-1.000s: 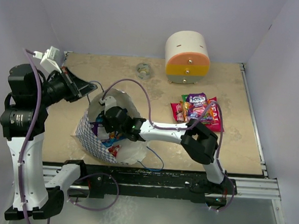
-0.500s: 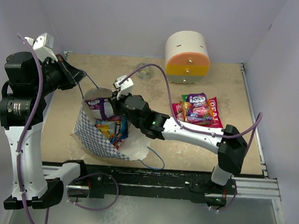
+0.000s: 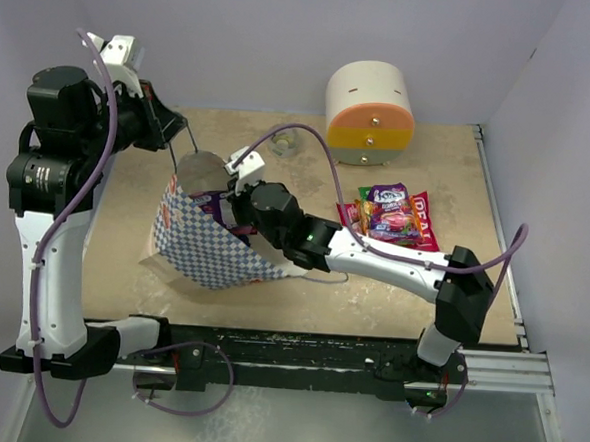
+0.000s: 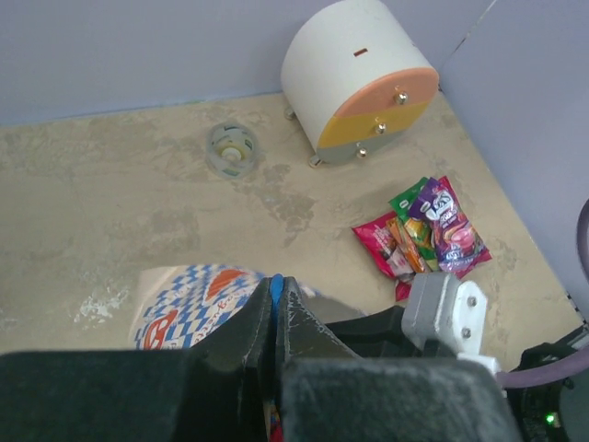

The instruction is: Take the snacks out of the paper bag

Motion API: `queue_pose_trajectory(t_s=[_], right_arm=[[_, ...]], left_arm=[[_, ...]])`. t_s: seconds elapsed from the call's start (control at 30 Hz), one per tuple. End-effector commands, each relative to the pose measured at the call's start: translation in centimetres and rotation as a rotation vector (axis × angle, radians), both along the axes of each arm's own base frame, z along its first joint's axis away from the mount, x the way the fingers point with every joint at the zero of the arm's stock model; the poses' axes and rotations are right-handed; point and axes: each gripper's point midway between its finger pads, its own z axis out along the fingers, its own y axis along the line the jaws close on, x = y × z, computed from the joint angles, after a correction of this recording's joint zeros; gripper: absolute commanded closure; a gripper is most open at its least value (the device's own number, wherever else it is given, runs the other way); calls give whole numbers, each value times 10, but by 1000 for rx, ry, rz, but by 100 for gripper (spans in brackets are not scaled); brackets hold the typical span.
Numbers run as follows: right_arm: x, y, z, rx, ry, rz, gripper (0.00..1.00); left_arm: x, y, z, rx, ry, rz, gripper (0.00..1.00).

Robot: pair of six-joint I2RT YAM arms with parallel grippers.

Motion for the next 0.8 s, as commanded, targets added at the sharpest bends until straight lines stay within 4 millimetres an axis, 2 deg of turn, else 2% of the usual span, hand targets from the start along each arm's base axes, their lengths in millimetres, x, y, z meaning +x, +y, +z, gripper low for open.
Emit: queue_pose_trajectory(t_s=[0.0,0.1,0.23,0.37,0.5,0.57,0.67,0.77], right_arm=[[-4,-38,99,163,-87,-63,100],[-10,-65,106,178,-49,-121,100],[-21,-102,114,186,1,-180,100],[-36,-142,146,242,-16,-206,100],[-42,-188,180,264,-62,-294,100],[-44,-211,190,296,-57,-365,100],[-34,-254,185,228,-83,-580,100],[-11,-274,169,106,-77,-710,100]], left_arm=[[-22,-15,41,-91,-183,-75,100],[-40,-26,15,-240,-107,-92,100],[-62,-41,0,-385,-64,-162,100],[-71,-42,-11,-380,-16,-161,100],[-70,-35,-22,-366,33,-101,100],[-68,-32,-25,-360,51,-78,100],[-69,-31,-26,-357,61,-71,100],[-71,-30,-25,-349,58,-70,100]])
